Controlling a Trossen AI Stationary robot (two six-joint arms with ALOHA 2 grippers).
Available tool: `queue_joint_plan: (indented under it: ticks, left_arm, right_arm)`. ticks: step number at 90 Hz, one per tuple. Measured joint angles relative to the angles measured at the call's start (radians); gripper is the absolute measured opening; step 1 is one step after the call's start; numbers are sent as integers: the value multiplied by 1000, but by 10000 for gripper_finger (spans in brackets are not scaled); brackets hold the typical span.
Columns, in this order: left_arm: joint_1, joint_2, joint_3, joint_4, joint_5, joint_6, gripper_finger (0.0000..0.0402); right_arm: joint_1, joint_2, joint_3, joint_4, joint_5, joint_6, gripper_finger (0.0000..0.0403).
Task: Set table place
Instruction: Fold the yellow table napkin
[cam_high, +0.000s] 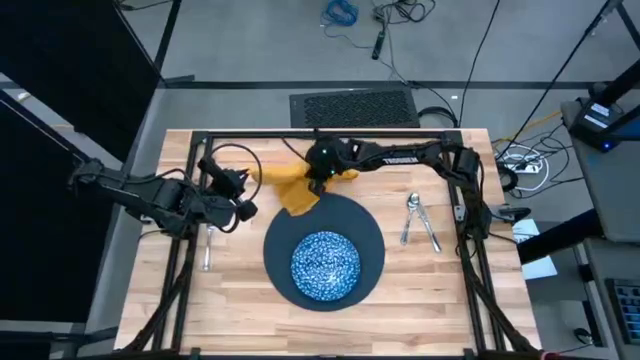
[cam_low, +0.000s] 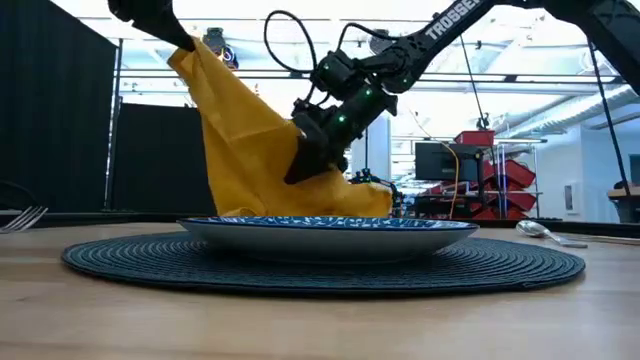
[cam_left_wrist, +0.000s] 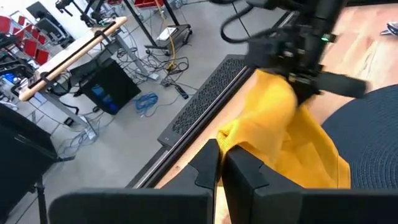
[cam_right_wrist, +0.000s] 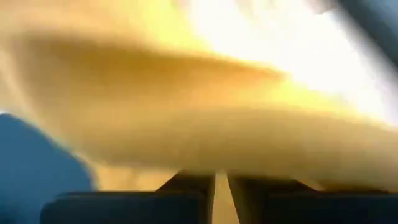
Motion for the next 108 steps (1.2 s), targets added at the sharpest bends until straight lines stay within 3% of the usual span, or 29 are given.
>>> queue_joint_plan:
  ticks: [34, 81, 108]
  left_arm:
    - [17, 2, 0, 2, 0, 5, 0]
    - [66, 4, 0, 9, 1, -18, 0]
    - [66, 9, 0, 8, 4, -16, 0]
  right_arm:
    - [7, 0, 0, -91, 61, -31, 110]
    - [-19, 101, -1, -21, 71, 57, 114]
    - [-17, 127, 0, -3, 163, 67, 114]
